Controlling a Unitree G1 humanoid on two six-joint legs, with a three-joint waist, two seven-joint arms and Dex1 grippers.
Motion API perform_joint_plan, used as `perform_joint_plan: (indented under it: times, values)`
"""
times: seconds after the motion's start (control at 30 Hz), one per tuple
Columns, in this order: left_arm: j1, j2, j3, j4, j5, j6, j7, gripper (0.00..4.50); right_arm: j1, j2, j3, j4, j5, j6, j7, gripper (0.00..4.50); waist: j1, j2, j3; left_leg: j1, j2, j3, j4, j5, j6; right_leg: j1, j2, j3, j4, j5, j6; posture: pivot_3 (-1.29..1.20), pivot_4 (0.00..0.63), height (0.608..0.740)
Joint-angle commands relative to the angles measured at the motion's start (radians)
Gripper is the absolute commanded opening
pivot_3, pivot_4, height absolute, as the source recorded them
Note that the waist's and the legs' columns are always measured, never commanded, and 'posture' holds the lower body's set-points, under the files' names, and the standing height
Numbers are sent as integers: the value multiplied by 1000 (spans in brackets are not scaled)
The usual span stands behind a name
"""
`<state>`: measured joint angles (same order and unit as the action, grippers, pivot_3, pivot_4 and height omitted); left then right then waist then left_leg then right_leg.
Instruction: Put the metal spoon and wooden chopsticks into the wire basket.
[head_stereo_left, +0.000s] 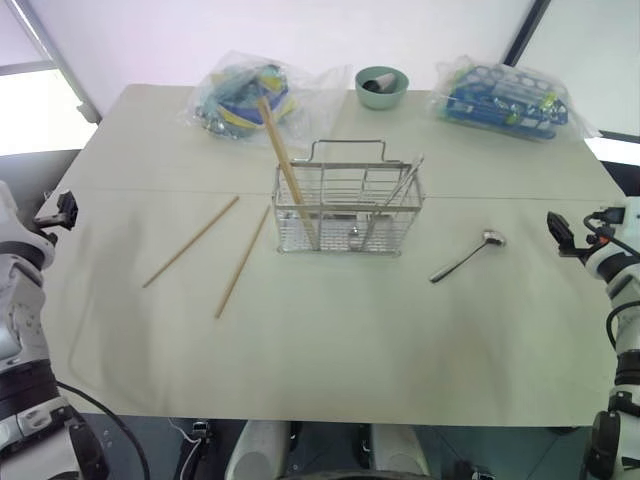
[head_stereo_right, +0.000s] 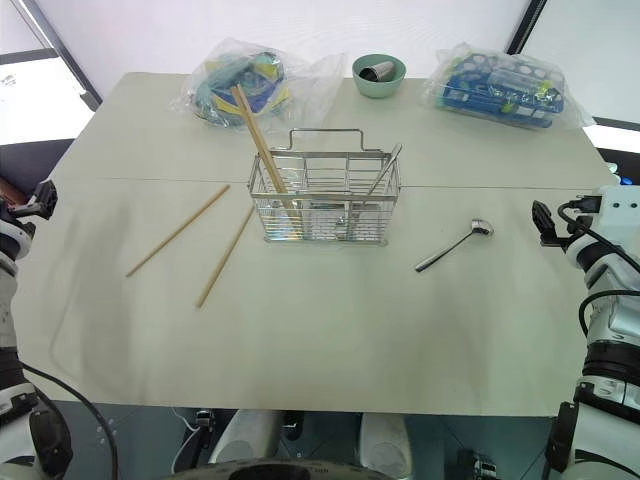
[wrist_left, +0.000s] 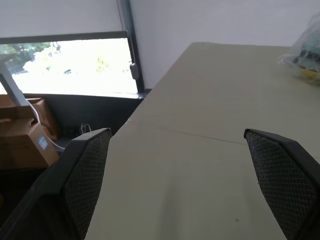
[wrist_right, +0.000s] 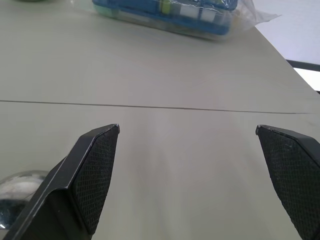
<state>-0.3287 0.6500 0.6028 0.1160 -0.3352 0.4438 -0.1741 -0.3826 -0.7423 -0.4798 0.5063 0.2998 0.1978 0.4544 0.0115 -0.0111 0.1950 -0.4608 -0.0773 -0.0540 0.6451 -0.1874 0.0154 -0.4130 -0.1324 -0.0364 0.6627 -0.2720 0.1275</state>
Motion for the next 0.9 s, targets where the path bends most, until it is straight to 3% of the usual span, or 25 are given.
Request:
perform_joint_plan:
  times: [0.03,0.63,0.9]
  values:
    - [-18,35,-6,-6,20,-26,-4,4476,-4,-9,-26,-18,13,-23,-8,4500,0,0,0,0,0,0,0,0,0,0,0,0,0,0,0,0,150,697]
    - [-36,35,-11,-9,15,-33,-20,4476,-34,-22,-11,-14,4,-30,4,4500,-1,0,0,0,0,0,0,0,0,0,0,0,0,0,0,0,150,697]
    - [-84,36,-17,-62,-68,-16,-99,4476,-147,-93,30,84,-33,-59,47,4500,-2,0,0,0,0,0,0,0,0,0,0,0,0,0,0,0,150,697]
